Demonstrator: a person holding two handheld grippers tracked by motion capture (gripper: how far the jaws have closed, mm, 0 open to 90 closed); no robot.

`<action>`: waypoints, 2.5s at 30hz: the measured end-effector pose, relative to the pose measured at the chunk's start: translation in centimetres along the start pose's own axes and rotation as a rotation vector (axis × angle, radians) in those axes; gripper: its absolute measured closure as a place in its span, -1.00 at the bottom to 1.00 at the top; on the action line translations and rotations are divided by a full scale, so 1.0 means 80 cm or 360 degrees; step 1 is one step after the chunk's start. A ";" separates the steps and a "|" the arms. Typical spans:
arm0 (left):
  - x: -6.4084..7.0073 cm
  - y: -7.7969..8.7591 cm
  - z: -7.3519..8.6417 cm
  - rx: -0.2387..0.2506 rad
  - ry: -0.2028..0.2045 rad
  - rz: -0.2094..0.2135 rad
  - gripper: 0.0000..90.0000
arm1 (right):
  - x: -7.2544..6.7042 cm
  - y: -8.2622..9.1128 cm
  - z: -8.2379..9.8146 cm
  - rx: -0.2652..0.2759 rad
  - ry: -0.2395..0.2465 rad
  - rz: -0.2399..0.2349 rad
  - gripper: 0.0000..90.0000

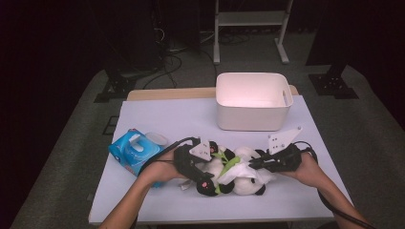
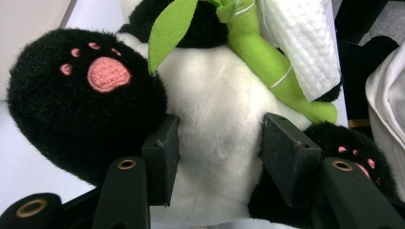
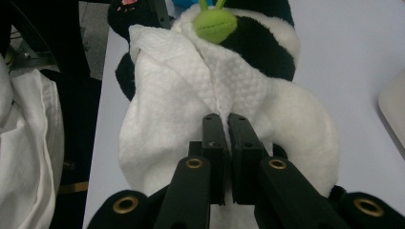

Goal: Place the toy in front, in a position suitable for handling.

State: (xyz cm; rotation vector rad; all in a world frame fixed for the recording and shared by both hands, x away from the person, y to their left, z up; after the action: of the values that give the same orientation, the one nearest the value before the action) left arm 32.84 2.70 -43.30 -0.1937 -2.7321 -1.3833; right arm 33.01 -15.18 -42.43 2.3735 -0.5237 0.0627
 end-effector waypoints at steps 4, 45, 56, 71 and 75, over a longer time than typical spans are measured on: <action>0.006 0.002 0.002 0.0057 0.0010 -0.0030 0.07 | -0.002 0.002 0.007 0.0010 -0.0016 -0.0009 0.91; 0.009 0.003 0.011 0.0081 -0.0014 -0.0156 0.07 | 0.007 0.011 -0.002 -0.0023 -0.0041 0.0062 0.53; 0.010 0.002 0.009 0.0047 -0.0022 -0.0168 0.07 | -0.003 0.008 -0.024 0.0042 -0.0069 0.0035 0.30; 0.010 0.001 0.008 0.0043 -0.0018 -0.0164 0.07 | 0.005 0.007 0.000 -0.0028 -0.0004 0.0092 0.91; 0.012 0.000 0.007 -0.0005 -0.0033 -0.0177 0.07 | 0.007 -0.003 -0.010 -0.0019 -0.0001 0.0076 0.91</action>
State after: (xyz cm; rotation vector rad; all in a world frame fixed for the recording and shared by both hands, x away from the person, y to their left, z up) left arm 31.89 3.17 -43.53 -0.0571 -2.7971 -1.4198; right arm 33.72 -14.70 -41.85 2.3493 -0.5796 0.0802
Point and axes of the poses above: each handheld gripper's, and its own axes: y roughly backward along the jaws, z roughly out of its underside, x roughly to its right, the point moved 9 cm from there along -y, roughly forward along the jaws, and after that the axes turned 15 degrees about z, right-handed, at the moved point
